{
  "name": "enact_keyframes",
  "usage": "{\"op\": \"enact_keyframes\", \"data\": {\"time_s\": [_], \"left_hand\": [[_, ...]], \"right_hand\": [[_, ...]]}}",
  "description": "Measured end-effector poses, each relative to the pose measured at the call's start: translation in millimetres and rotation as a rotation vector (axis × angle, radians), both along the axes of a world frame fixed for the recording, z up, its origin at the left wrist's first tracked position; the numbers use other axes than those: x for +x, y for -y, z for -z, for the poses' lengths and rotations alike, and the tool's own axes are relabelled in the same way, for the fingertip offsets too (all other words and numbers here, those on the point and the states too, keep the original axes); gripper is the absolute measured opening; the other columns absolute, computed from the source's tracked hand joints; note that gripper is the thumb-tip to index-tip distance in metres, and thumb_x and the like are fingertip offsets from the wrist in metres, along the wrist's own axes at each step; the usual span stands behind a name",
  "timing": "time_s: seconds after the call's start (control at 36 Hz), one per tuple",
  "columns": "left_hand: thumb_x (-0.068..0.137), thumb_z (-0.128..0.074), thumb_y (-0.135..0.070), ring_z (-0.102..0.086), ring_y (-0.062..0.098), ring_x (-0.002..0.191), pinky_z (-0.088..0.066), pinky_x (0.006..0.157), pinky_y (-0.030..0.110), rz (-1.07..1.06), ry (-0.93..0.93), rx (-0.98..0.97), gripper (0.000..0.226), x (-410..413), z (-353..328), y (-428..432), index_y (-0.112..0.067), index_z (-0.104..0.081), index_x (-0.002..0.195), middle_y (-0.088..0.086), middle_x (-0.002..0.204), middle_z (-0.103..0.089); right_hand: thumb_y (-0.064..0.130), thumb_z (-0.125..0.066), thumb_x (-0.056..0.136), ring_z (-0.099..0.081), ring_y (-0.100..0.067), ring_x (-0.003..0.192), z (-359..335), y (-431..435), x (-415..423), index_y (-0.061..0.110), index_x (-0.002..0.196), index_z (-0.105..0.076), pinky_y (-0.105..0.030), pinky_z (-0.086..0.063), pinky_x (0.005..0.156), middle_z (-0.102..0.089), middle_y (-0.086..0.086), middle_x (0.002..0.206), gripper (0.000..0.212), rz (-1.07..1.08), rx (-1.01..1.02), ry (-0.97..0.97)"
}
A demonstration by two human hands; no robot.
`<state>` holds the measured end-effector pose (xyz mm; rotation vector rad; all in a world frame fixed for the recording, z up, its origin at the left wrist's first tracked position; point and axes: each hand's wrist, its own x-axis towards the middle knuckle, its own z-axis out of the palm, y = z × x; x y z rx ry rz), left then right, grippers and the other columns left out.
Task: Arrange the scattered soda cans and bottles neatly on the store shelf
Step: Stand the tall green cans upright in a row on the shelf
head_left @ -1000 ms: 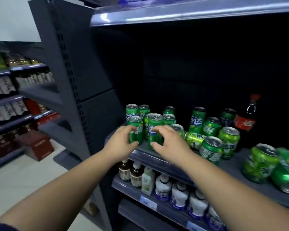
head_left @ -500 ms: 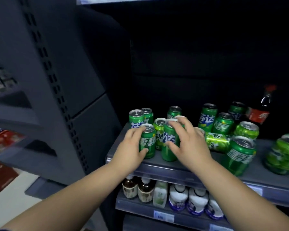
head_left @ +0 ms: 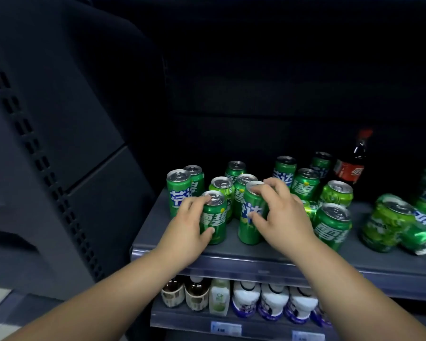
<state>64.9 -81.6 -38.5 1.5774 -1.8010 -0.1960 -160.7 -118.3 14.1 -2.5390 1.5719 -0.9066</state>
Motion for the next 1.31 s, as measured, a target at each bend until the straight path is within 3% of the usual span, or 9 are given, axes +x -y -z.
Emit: {"op": "enact_keyframes", "data": {"time_s": [0.17,0.36,0.5,0.61,0.72,1.03,1.17,1.22,1.31], "left_hand": [[0.086,-0.070,-0.025,-0.050,0.011,0.108,-0.053,0.087,0.035,0.052,-0.024,-0.005,0.069,-21,0,4,-0.033,-0.033,0.143,-0.012,0.134,-0.033],[0.083,-0.072,-0.036,-0.049,0.008,0.116,-0.052,0.093,0.033,0.075,-0.042,0.005,0.069,-34,-6,8,-0.034,-0.035,0.142,-0.014,0.137,-0.033],[0.084,-0.070,-0.044,-0.048,0.010,0.118,-0.052,0.093,0.034,0.055,-0.041,0.016,0.069,-34,-8,4,-0.036,-0.034,0.142,-0.014,0.139,-0.035],[0.084,-0.069,-0.046,-0.049,0.008,0.116,-0.049,0.092,0.028,0.039,-0.021,0.006,0.067,-34,-14,1,-0.033,-0.036,0.142,-0.013,0.140,-0.038],[0.081,-0.066,-0.053,-0.050,0.006,0.117,-0.051,0.092,0.035,0.014,-0.013,-0.021,0.062,-21,-20,-3,-0.042,-0.037,0.134,-0.023,0.133,-0.036],[0.073,-0.063,-0.031,-0.058,0.006,0.107,-0.057,0.075,0.038,-0.015,-0.255,-0.113,0.044,30,-38,-27,-0.045,-0.054,0.114,-0.021,0.115,-0.052],[0.067,-0.075,-0.040,-0.057,0.007,0.115,-0.055,0.087,0.039,0.071,-0.243,0.001,0.075,28,-37,-45,-0.042,-0.038,0.133,-0.015,0.125,-0.056],[0.061,-0.081,-0.048,-0.062,0.006,0.108,-0.055,0.086,0.038,-0.017,-0.278,0.003,0.088,26,-34,-46,-0.039,-0.034,0.135,-0.015,0.123,-0.059],[0.061,-0.078,-0.050,-0.068,0.005,0.089,-0.057,0.076,0.042,-0.136,-0.351,-0.027,0.080,33,-29,-47,-0.042,-0.035,0.129,-0.014,0.111,-0.064]], "right_hand": [[0.034,-0.074,0.082,-0.050,-0.017,0.080,-5,5,-18,0.033,0.126,-0.051,-0.044,-0.047,0.095,-0.043,0.006,0.125,0.049,0.007,0.017,-0.010],[0.048,-0.070,0.083,-0.058,-0.021,0.105,-6,11,-19,0.035,0.122,-0.051,-0.043,-0.048,0.095,-0.047,0.010,0.129,0.045,-0.076,0.041,-0.003],[0.043,-0.069,0.084,-0.061,-0.019,0.094,-3,14,-14,0.037,0.119,-0.051,-0.043,-0.047,0.095,-0.051,0.012,0.122,0.040,-0.084,0.013,0.005],[0.051,-0.068,0.080,-0.061,-0.021,0.094,-5,15,-16,0.041,0.115,-0.050,-0.042,-0.045,0.095,-0.050,0.014,0.119,0.040,-0.090,0.035,0.007],[0.060,-0.055,0.073,-0.062,-0.019,0.090,-13,3,-16,0.039,0.111,-0.056,-0.042,-0.048,0.090,-0.051,0.016,0.114,0.044,-0.167,0.008,0.056],[0.053,-0.068,0.069,-0.056,-0.002,0.099,-45,-19,31,0.044,0.098,-0.053,-0.032,-0.050,0.084,-0.052,0.024,0.105,0.034,-0.452,0.058,0.303],[0.042,-0.076,0.070,-0.053,-0.001,0.093,-47,-16,74,0.037,0.096,-0.053,-0.033,-0.049,0.082,-0.050,0.021,0.101,0.035,-0.458,0.068,0.318],[0.038,-0.080,0.070,-0.053,-0.002,0.092,-46,-17,91,0.034,0.095,-0.053,-0.034,-0.049,0.081,-0.049,0.020,0.102,0.037,-0.451,0.085,0.337],[0.040,-0.083,0.068,-0.053,0.001,0.095,-45,-17,112,0.035,0.095,-0.052,-0.027,-0.047,0.079,-0.050,0.019,0.104,0.042,-0.467,0.113,0.325]]}}
